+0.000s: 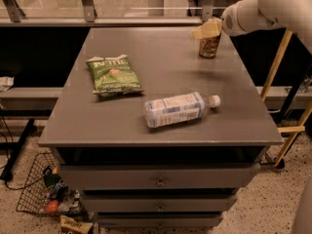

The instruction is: Move orange can near green jalapeno chip bag

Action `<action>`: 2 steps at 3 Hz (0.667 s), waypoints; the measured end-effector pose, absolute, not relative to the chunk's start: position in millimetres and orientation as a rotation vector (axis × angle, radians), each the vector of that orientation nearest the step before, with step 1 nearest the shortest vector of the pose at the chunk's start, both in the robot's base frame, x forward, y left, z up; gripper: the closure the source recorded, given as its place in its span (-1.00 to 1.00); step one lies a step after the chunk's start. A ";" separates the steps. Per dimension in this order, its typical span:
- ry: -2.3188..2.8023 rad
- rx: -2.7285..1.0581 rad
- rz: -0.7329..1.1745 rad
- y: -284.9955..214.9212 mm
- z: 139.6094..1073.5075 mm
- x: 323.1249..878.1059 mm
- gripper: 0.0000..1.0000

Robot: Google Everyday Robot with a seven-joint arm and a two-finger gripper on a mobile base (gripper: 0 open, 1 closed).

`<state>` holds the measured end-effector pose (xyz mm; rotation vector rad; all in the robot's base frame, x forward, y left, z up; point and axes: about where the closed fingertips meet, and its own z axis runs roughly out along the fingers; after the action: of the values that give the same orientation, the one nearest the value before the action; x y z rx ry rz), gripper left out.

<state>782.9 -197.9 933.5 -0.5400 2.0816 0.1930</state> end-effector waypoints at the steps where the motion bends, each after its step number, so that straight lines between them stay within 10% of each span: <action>1: 2.075 -0.573 0.230 -173.2 924.6 797.4 -1.00; 2: 2.064 -0.578 0.266 -159.7 918.0 807.7 -0.65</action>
Offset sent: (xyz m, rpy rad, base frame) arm 0.0360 0.0490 -0.0176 0.0671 -0.0041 0.0733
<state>807.7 -159.7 918.0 -0.5780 2.0643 0.2662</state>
